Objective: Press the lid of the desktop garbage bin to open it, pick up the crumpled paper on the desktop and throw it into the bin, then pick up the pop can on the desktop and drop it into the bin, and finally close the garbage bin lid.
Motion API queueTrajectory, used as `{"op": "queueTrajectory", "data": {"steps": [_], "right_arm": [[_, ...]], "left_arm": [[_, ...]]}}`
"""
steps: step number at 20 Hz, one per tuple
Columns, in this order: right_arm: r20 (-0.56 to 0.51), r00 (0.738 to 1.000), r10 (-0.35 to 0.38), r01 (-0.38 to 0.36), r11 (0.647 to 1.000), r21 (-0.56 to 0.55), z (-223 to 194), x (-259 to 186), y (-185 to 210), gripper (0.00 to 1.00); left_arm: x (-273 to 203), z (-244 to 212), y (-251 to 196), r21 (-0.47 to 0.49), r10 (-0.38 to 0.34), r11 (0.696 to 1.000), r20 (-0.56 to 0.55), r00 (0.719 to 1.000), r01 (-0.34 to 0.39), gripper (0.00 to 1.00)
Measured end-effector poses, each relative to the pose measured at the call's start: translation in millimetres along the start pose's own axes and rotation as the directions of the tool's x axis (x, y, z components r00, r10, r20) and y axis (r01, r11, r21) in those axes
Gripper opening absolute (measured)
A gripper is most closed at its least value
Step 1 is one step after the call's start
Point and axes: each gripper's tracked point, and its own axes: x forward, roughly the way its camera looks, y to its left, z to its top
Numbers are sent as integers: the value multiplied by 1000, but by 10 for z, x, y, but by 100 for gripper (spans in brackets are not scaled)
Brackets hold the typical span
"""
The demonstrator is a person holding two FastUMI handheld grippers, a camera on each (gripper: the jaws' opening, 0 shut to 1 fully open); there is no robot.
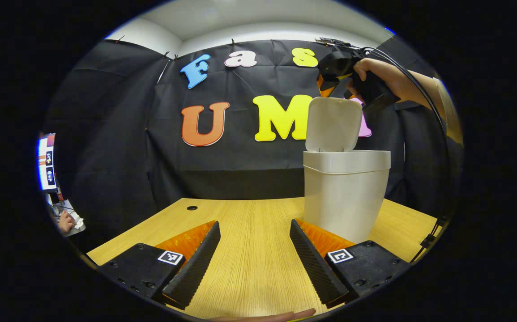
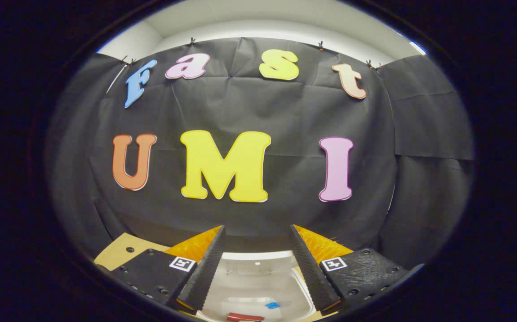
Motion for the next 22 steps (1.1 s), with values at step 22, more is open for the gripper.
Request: {"op": "queueTrajectory", "data": {"steps": [22], "right_arm": [[-248, 961, 123, -118, 992, 36, -1548, -116, -105, 89]], "left_arm": [[58, -136, -54, -12, -20, 1000, -49, 999, 20, 100]]}}
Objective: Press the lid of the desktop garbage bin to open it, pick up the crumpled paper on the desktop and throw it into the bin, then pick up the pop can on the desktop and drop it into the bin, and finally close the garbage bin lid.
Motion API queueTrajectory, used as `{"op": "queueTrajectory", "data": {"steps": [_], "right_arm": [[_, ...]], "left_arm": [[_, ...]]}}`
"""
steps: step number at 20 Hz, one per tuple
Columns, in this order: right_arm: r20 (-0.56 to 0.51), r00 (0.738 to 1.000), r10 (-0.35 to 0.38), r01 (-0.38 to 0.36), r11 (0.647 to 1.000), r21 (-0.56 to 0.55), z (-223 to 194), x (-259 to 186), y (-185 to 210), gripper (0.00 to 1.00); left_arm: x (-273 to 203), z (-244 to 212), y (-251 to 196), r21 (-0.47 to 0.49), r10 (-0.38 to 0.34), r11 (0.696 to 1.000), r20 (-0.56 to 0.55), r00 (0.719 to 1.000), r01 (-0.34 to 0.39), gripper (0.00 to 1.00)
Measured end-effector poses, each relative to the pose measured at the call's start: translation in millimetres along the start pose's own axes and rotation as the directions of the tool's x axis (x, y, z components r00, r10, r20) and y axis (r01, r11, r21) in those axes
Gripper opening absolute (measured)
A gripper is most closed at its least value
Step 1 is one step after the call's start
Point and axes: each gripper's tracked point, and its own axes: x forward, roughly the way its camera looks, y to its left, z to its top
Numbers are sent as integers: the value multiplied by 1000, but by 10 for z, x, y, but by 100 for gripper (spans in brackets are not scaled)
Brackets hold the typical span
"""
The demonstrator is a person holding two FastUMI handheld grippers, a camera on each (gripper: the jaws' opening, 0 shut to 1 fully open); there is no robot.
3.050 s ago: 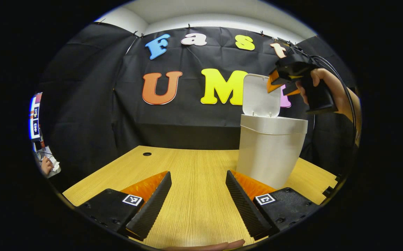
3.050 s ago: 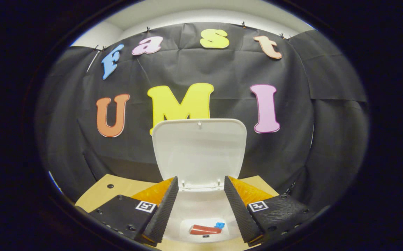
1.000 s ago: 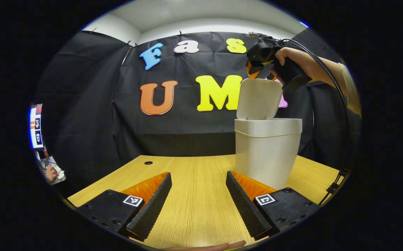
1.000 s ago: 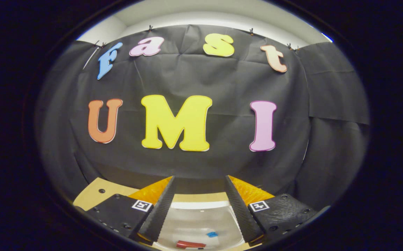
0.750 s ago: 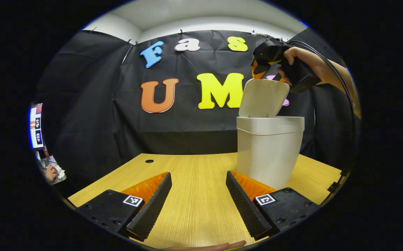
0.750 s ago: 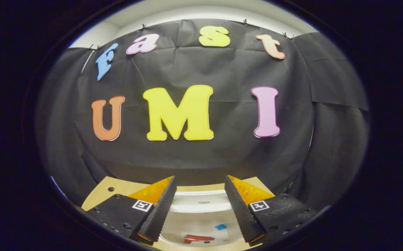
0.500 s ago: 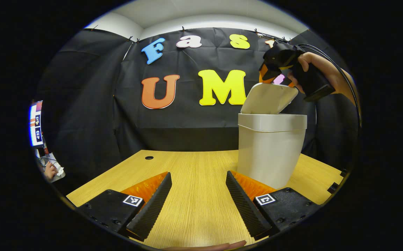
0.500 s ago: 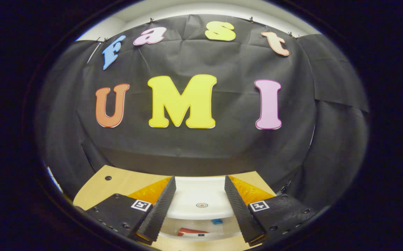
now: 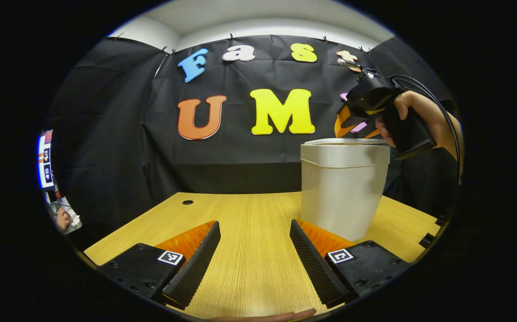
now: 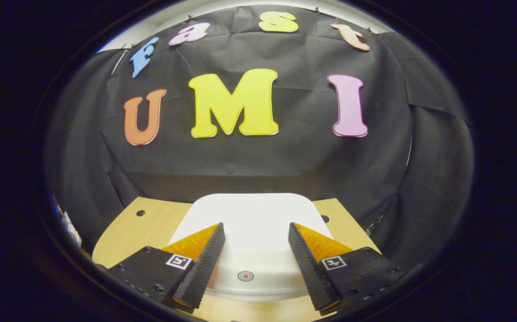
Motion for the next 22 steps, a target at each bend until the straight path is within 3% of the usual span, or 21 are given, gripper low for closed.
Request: {"op": "queueTrajectory", "data": {"steps": [3, 4, 11, 15, 19, 22], "right_arm": [[27, 1000, 6, -6, 1000, -3, 0, -13, -4, 93], [39, 999, 10, -10, 1000, -8, -1, -16, -2, 86], [103, 994, 33, -32, 999, -11, -77, -114, -34, 94], [157, 987, 36, -31, 999, -30, -133, -101, -30, 95], [264, 964, 37, -21, 998, -62, -134, -88, -31, 95], [269, 961, 59, -50, 998, -41, -176, -63, -40, 96]], "left_arm": [[5, -39, -26, 0, -8, 1000, -10, 1000, 8, 100], [-2, -35, -39, -3, -12, 1000, -10, 1000, 11, 100], [-5, -38, -57, -6, -17, 1000, -14, 1000, 17, 100], [-28, -17, -126, -2, -31, 1000, -8, 999, 31, 100], [-21, -47, -178, 1, -39, 999, -22, 999, 39, 100], [-18, -44, -176, -1, -39, 999, -24, 999, 39, 100]]}}
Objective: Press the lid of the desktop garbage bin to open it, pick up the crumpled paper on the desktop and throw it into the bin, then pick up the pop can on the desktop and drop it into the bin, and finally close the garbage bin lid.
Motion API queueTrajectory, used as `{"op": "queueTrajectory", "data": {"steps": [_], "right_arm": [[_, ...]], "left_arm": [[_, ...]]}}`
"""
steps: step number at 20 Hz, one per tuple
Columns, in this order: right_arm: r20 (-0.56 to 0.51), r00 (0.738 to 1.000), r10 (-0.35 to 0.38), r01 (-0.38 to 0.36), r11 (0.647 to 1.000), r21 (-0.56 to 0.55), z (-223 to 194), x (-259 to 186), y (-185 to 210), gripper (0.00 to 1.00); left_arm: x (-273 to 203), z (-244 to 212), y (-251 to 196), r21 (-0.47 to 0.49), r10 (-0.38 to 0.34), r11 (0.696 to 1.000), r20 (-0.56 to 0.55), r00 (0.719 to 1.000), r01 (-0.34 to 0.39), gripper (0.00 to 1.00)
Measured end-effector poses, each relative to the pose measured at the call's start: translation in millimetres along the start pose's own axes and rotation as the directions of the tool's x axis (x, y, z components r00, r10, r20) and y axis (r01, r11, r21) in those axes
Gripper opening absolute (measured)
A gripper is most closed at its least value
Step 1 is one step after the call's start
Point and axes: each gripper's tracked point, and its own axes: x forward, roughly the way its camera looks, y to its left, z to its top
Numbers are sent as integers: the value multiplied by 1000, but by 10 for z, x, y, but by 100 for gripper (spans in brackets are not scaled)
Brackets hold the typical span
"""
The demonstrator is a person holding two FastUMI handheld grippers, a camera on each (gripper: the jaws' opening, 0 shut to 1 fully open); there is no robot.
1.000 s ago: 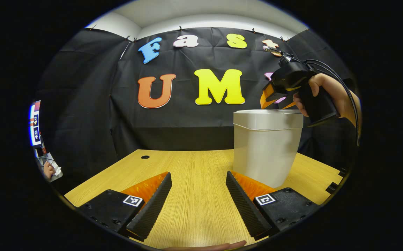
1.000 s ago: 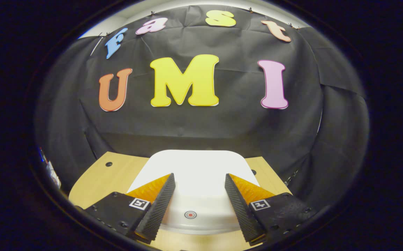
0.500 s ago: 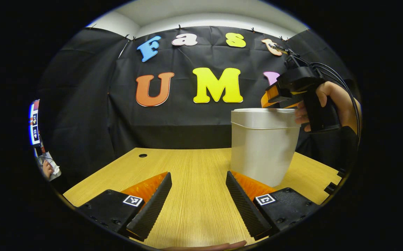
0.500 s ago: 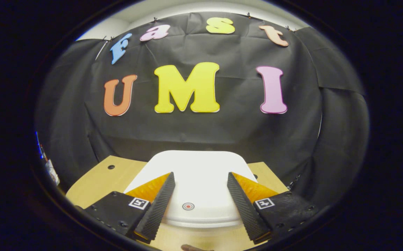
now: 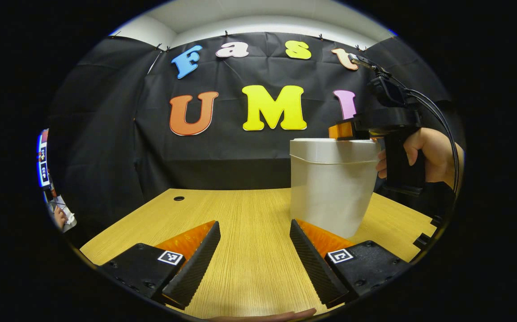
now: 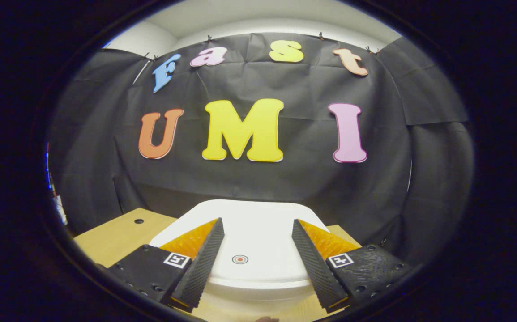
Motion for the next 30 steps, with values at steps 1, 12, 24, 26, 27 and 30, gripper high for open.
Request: {"op": "queueTrajectory", "data": {"steps": [1, 12, 24, 26, 27, 30], "right_arm": [[3, 1000, 7, -7, 1000, -1, -6, 15, 10, 96], [8, 1000, -16, 16, 1000, -11, 119, -61, -2, 95], [-28, 999, -30, 32, 998, 46, 123, -398, -110, 95], [-60, 998, -26, 30, 998, 56, 3, -496, -108, 95], [-36, 999, -33, 35, 998, 60, 26, -557, -120, 96], [44, 997, -69, 68, 997, 32, 6, -848, -210, 95]], "left_arm": [[4, -7, 10, -2, 2, 1000, -3, 1000, -2, 100], [72, -78, 203, -9, 39, 999, -18, 999, -39, 100], [105, -102, 216, -6, 48, 999, -33, 998, -49, 100], [106, -121, 235, -8, 56, 998, -36, 998, -56, 100], [106, -118, 227, -10, 56, 998, -38, 998, -56, 100], [77, -93, 217, -1, 58, 998, -33, 998, -58, 100]]}}
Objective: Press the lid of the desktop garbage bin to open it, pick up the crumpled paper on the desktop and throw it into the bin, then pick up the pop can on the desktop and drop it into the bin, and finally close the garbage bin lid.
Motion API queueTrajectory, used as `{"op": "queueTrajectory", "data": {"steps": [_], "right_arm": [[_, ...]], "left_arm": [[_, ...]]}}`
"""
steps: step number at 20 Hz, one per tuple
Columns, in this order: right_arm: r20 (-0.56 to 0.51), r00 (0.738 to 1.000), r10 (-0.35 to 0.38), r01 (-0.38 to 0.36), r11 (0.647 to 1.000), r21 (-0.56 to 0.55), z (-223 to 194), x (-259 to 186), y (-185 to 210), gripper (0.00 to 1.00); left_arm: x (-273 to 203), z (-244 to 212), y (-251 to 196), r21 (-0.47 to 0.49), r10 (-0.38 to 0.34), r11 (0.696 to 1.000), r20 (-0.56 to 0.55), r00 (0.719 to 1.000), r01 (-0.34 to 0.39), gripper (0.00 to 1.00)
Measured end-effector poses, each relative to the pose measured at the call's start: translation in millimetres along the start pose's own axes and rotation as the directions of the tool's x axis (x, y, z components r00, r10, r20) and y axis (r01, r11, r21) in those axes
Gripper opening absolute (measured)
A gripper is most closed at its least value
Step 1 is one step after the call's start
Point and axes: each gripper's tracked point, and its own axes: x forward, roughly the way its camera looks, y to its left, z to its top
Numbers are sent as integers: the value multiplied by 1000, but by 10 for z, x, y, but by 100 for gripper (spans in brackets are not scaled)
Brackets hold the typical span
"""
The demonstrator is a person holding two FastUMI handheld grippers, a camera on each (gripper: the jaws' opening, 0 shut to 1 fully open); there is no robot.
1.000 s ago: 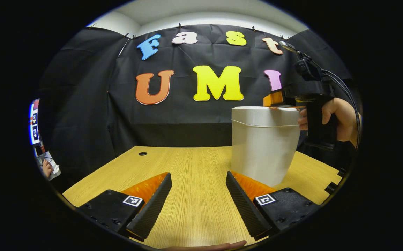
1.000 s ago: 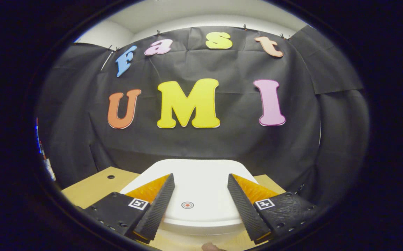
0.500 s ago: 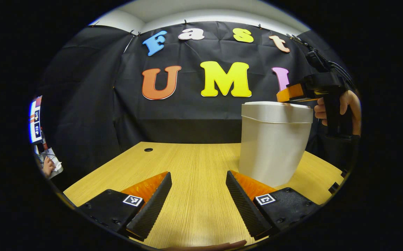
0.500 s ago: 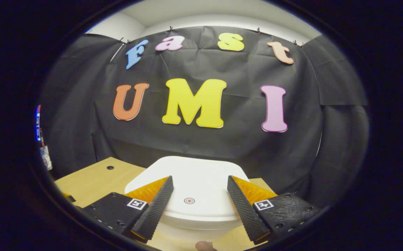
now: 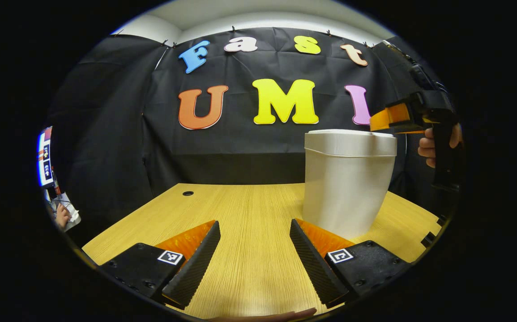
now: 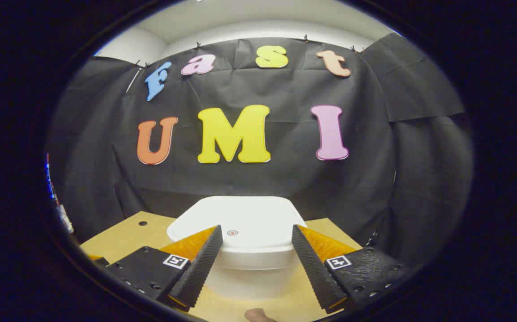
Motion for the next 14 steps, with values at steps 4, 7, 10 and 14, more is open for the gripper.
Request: {"op": "queueTrajectory", "data": {"steps": [4, 7, 10, 14], "right_arm": [[47, 999, -14, 18, 996, -89, -483, -455, -37, 96], [3, 1000, 2, -2, 996, -84, -1057, -845, -11, 98], [-27, 1000, 4, -4, 1000, -2, -1318, -1090, -32, 95], [-59, 998, -22, 22, 1000, -9, -1421, -1138, -268, 95]], "left_arm": [[-43, 44, -77, 13, -10, 1000, 18, 1000, 9, 100], [-86, 89, -83, 27, -9, 1000, 32, 999, 8, 100], [-115, 111, -89, 29, -2, 1000, 44, 999, 1, 100], [-150, 160, -91, 27, 10, 1000, 60, 998, -11, 100]]}}
